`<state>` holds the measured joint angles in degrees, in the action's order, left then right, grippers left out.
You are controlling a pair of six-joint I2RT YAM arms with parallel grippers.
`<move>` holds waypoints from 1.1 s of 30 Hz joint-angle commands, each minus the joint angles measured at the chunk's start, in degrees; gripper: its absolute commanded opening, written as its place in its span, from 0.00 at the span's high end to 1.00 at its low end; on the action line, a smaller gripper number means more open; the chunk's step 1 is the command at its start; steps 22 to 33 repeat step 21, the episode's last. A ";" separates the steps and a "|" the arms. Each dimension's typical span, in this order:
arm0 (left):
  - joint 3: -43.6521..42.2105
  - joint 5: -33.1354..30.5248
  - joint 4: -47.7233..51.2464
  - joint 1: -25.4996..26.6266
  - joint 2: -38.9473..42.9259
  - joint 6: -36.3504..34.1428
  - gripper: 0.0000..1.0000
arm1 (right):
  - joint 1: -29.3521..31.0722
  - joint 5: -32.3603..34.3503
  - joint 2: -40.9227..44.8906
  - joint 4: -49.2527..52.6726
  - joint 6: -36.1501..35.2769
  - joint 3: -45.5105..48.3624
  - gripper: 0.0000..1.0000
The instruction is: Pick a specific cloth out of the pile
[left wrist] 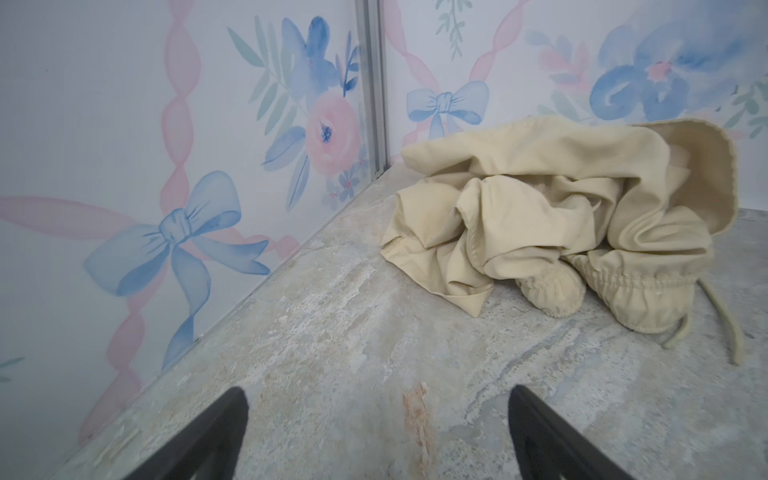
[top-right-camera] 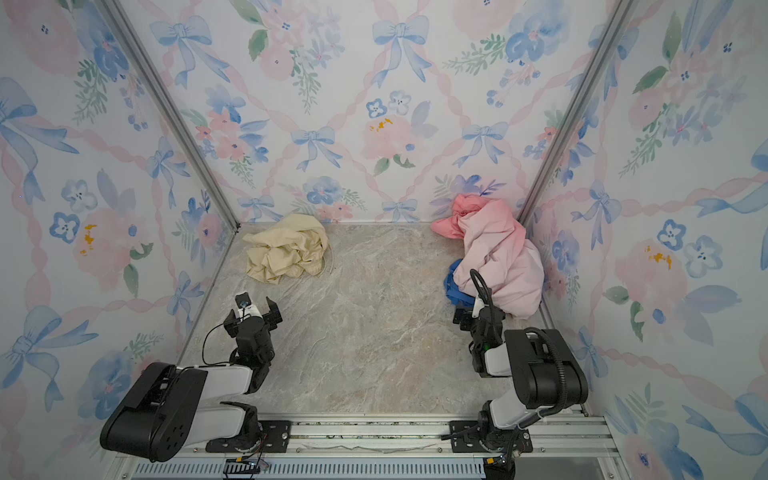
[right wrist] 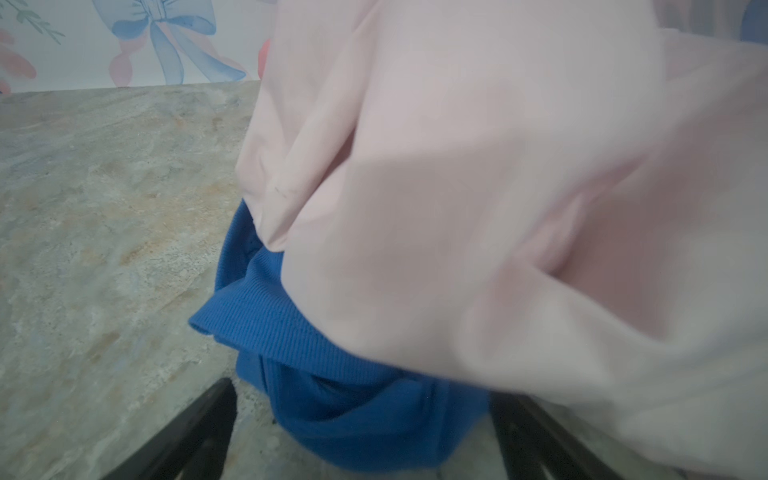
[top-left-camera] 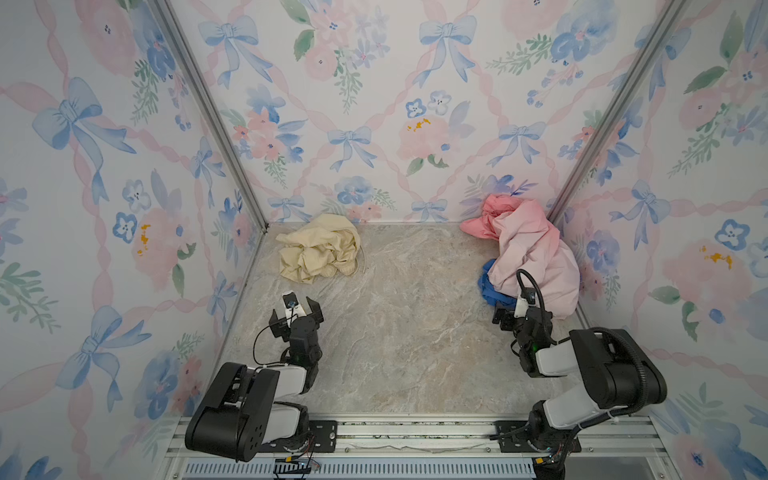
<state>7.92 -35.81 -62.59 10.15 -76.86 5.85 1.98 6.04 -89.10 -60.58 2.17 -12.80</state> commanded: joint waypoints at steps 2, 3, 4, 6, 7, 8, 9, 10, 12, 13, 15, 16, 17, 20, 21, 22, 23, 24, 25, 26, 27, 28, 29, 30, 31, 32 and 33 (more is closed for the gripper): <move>1.30 14.08 -15.56 -3.29 -10.68 -5.45 0.02 | 3.09 2.56 -0.28 2.35 -4.30 -6.79 0.03; 2.16 18.02 -15.24 -3.90 -13.17 -5.41 0.02 | 3.82 3.11 0.85 7.86 -4.78 -8.67 0.03; 3.63 19.02 -14.95 -3.31 -14.58 -7.48 0.02 | 2.80 2.20 1.29 8.78 -3.87 -8.91 0.03; 4.07 18.01 -9.21 -4.26 -12.18 -4.73 0.02 | 2.52 3.18 -0.01 6.49 -2.97 -8.92 0.03; 4.33 16.30 -9.56 -4.22 -12.73 -4.15 0.02 | 2.45 3.26 0.23 7.39 -2.99 -9.15 0.03; 4.49 16.26 -10.33 -3.90 -13.24 -4.58 0.02 | 2.47 3.29 0.41 7.89 -3.04 -9.26 0.03; 4.28 15.83 -10.51 -3.58 -13.25 -4.93 0.02 | 2.47 3.32 0.42 7.89 -3.05 -9.29 0.03; 4.28 15.93 -10.40 -3.48 -13.04 -4.97 0.02 | 2.50 3.34 0.42 7.84 -3.06 -9.26 0.03; 4.25 15.86 -10.54 -3.47 -13.18 -4.98 0.02 | 2.58 3.48 0.42 7.76 -3.06 -9.26 0.03; 4.21 15.44 -10.58 -3.29 -13.05 -5.12 0.02 | 2.70 3.98 0.42 7.47 -3.21 -9.12 0.03; 4.12 15.33 -10.76 -3.12 -13.08 -5.22 0.02 | 3.50 5.83 0.42 6.37 -3.49 -8.59 0.03; 4.20 15.33 -10.76 -3.12 -13.19 -5.23 0.02 | 3.92 6.81 0.33 5.65 -3.71 -8.23 0.03; 4.43 15.42 -10.79 -3.22 -13.40 -5.22 0.02 | 4.13 7.20 0.33 5.36 -3.82 -8.06 0.03; 4.40 15.76 -10.71 -3.52 -13.31 -5.02 0.02 | 4.16 7.35 0.33 5.08 -3.76 -7.94 0.03; 4.29 15.71 -10.69 -3.48 -13.21 -4.97 0.02 | 4.17 7.38 0.37 4.46 -3.76 -7.58 0.03; 4.29 15.71 -10.69 -3.48 -13.21 -4.97 0.02 | 4.17 7.38 0.37 4.46 -3.76 -7.58 0.03; 4.29 15.71 -10.69 -3.48 -13.21 -4.97 0.02 | 4.17 7.38 0.37 4.46 -3.76 -7.58 0.03; 4.29 15.71 -10.69 -3.48 -13.21 -4.97 0.02 | 4.17 7.38 0.37 4.46 -3.76 -7.58 0.03; 4.29 15.71 -10.69 -3.48 -13.21 -4.97 0.02 | 4.17 7.38 0.37 4.46 -3.76 -7.58 0.03; 4.29 15.71 -10.69 -3.48 -13.21 -4.97 0.02 | 4.17 7.38 0.37 4.46 -3.76 -7.58 0.03; 4.29 15.71 -10.69 -3.48 -13.21 -4.97 0.02 | 4.17 7.38 0.37 4.46 -3.76 -7.58 0.03; 4.29 15.71 -10.69 -3.48 -13.21 -4.97 0.02 | 4.17 7.38 0.37 4.46 -3.76 -7.58 0.03; 4.29 15.71 -10.69 -3.48 -13.21 -4.97 0.02 | 4.17 7.38 0.37 4.46 -3.76 -7.58 0.03; 4.29 15.71 -10.69 -3.48 -13.21 -4.97 0.02 | 4.17 7.38 0.37 4.46 -3.76 -7.58 0.03; 4.29 15.71 -10.69 -3.48 -13.21 -4.97 0.02 | 4.17 7.38 0.37 4.46 -3.76 -7.58 0.03; 4.29 15.71 -10.69 -3.48 -13.21 -4.97 0.02 | 4.17 7.38 0.37 4.46 -3.76 -7.58 0.03; 4.29 15.71 -10.69 -3.48 -13.21 -4.97 0.02 | 4.17 7.38 0.37 4.46 -3.76 -7.58 0.03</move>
